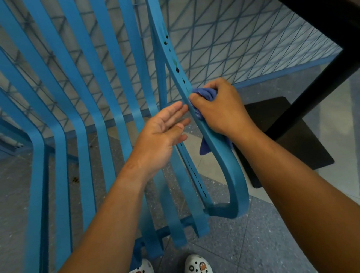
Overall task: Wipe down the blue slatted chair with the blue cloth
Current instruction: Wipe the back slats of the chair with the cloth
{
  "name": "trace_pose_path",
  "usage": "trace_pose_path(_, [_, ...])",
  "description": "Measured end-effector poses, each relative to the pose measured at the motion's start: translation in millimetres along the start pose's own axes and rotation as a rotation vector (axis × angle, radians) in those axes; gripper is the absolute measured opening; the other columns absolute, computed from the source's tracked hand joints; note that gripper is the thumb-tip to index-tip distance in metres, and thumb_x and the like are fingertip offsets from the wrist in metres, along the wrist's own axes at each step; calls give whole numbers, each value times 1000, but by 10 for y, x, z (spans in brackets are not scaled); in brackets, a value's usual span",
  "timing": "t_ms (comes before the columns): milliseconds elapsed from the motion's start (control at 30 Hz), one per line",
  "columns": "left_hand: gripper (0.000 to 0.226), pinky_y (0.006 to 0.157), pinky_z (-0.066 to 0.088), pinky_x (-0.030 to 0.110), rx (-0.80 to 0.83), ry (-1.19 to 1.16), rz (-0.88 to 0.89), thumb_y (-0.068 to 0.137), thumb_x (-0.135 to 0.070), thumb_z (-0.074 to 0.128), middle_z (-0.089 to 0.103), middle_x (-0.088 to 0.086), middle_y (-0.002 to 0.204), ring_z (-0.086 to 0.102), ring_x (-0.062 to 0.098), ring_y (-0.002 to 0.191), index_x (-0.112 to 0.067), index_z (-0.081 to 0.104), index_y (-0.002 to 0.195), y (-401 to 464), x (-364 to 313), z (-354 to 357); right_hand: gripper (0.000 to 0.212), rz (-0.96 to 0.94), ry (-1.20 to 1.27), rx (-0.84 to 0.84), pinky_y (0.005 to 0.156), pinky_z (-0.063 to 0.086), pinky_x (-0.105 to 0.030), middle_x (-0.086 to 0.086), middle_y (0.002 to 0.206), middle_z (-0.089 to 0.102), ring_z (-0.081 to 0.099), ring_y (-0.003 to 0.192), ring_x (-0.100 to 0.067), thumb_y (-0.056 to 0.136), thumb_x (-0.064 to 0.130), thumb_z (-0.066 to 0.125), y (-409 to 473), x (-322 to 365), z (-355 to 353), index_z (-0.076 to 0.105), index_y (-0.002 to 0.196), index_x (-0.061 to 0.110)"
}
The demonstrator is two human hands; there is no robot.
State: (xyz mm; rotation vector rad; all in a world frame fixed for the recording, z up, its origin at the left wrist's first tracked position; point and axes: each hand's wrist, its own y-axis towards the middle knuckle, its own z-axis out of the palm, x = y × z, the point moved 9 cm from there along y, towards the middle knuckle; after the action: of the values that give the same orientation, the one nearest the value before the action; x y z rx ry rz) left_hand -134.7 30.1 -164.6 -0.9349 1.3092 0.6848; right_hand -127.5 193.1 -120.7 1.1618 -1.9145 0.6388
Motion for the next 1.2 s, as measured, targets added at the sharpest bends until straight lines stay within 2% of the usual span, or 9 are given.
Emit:
trace_pose_path(200, [54, 103, 53, 35, 16, 5, -1, 103, 1, 49, 55, -10, 148, 59, 5, 127, -19, 41, 153, -19, 1, 2, 26, 50, 19, 47, 55, 42, -6, 8, 90, 64, 62, 74, 3, 90, 39, 71, -499, -214, -160, 60, 102, 20])
trace_pose_path(367, [54, 104, 53, 36, 15, -8, -12, 103, 2, 48, 56, -8, 147, 60, 6, 126, -17, 39, 154, -22, -4, -8, 30, 46, -56, 60, 61, 44, -22, 4, 85, 62, 60, 75, -6, 88, 43, 71, -276, -90, -82, 60, 96, 17])
trace_pose_path(500, [54, 105, 52, 37, -8, -6, -26, 104, 0, 48, 58, -7, 144, 60, 6, 125, -17, 38, 154, -15, 2, -55, 32, 32, -33, 36, 59, 46, -24, 4, 77, 60, 57, 67, -6, 89, 43, 69, 96, 62, 69, 60, 92, 13])
trace_pose_path(567, [54, 105, 52, 37, -15, 1, -27, 104, -1, 49, 58, -6, 145, 60, 6, 125, -18, 38, 154, -10, -2, -61, 26, 39, 2, 9, 56, 46, -21, 6, 72, 61, 58, 60, -1, 91, 38, 67, 242, 107, 116, 60, 90, 14])
trace_pose_path(667, [54, 104, 53, 37, -27, -15, -24, 103, -2, 50, 58, -6, 144, 61, 7, 124, -18, 40, 154, -16, -25, -57, 11, 54, 92, -54, 47, 39, -5, 9, 73, 59, 56, 51, 9, 101, 22, 54, 328, 122, 52, 58, 100, 11])
trace_pose_path(733, [54, 103, 54, 36, -27, -19, -21, 103, -1, 50, 58, -6, 144, 62, 7, 124, -19, 40, 153, -18, -43, -48, 11, 52, 124, -94, 50, 39, -4, 10, 79, 57, 56, 57, 12, 104, 22, 50, 290, 117, -60, 56, 106, 12])
trace_pose_path(833, [56, 102, 55, 38, -43, -42, -29, 101, 4, 50, 60, -6, 143, 63, 8, 122, -19, 42, 152, -4, -44, -65, 17, -16, 1, -34, 58, 40, -16, 8, 85, 60, 58, 72, 2, 98, 34, 59, 109, 147, -80, 56, 100, 17])
trace_pose_path(967, [57, 100, 56, 42, -71, -81, -38, 100, 8, 49, 60, -5, 142, 65, 11, 119, -18, 43, 151, 2, -33, -102, 29, -69, -156, 39, 55, 37, -25, 7, 77, 57, 55, 67, -7, 91, 46, 65, -137, 72, 8, 51, 90, 21])
trace_pose_path(1200, [54, 98, 57, 41, -97, -120, -33, 99, 4, 53, 62, -4, 139, 68, 12, 116, -19, 47, 148, -10, -39, -90, 32, 6, -20, -36, 59, 37, -19, 8, 88, 56, 56, 80, -8, 95, 46, 61, 267, 31, 132, 51, 103, 17])
